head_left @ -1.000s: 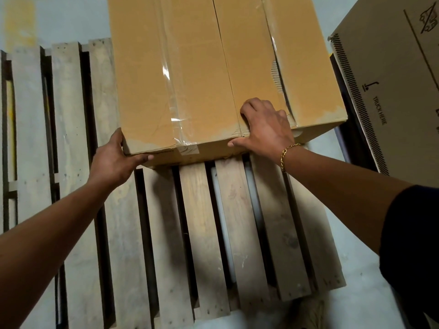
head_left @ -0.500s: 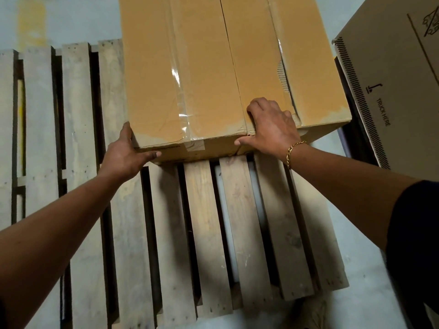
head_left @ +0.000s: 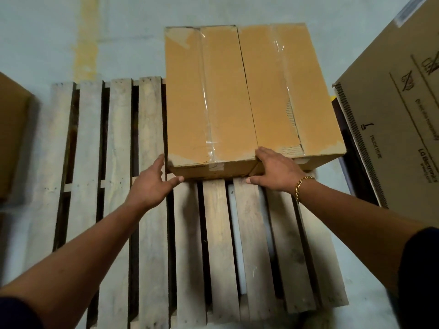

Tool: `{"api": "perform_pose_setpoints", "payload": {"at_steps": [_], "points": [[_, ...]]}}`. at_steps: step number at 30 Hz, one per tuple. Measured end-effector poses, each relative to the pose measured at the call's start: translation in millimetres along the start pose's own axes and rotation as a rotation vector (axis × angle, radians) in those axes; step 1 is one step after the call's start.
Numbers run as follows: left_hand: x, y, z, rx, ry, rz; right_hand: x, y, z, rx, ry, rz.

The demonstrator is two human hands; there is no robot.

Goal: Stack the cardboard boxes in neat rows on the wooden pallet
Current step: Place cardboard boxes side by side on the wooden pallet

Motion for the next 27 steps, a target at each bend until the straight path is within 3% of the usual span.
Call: {"api": "perform_pose_setpoints", "payload": {"at_steps": [13,27], "points": [[18,123,133,-0.016,-0.257,-0.134,135,126,49,-0.026,-0.228,-0.03],[69,279,312,-0.02,-0.22,-0.075,294,298,84,0.013,-0.466,-0.119]]}}
Point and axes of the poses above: each hand's wrist, its own y-axis away from the middle knuckle, its own z-axis out of the back of the hand, x = y × z, the point moved 1 cm from there along -y, towards the middle knuckle, and after that the axes turned 14 degrees about -z, right-handed, at the moved point
